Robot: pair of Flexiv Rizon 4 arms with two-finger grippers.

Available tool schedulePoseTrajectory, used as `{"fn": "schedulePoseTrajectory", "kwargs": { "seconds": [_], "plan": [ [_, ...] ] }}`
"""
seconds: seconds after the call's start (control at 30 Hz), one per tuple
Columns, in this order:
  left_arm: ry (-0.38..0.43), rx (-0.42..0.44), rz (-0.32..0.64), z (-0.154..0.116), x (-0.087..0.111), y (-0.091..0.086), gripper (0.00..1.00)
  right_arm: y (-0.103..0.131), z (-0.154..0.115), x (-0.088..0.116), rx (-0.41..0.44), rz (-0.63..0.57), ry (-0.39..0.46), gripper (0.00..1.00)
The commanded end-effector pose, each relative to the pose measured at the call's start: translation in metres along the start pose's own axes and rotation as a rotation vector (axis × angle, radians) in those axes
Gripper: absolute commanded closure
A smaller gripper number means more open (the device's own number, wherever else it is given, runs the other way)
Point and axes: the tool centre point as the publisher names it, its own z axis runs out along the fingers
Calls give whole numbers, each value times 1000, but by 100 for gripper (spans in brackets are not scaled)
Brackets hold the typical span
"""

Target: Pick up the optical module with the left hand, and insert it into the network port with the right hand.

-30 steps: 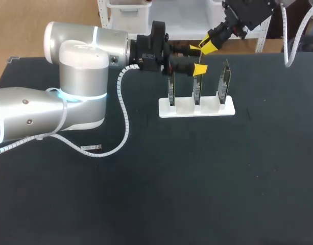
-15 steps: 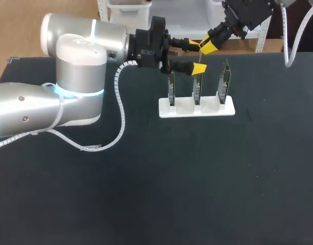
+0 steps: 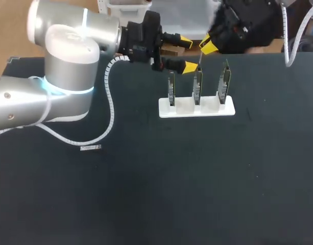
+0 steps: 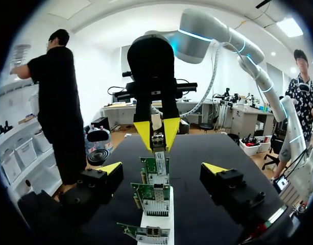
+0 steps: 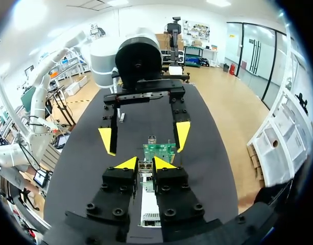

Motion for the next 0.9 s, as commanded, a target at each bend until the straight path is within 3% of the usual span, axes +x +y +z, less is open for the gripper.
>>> {"fn": "schedulePoseTrajectory", "kwargs": {
  "seconds": [0.03, 0.43, 0.9],
  "plan": [
    [34, 1, -4, -2, -4, -4, 0, 2, 0, 1, 4, -1, -3, 100],
    [130, -2, -23, -2, 1, -6, 0, 0, 2, 2, 4, -3, -9, 100],
    [169, 6, -34, 3, 8, -7, 0, 2, 1, 3, 2, -1, -8, 100]
  ]
}}
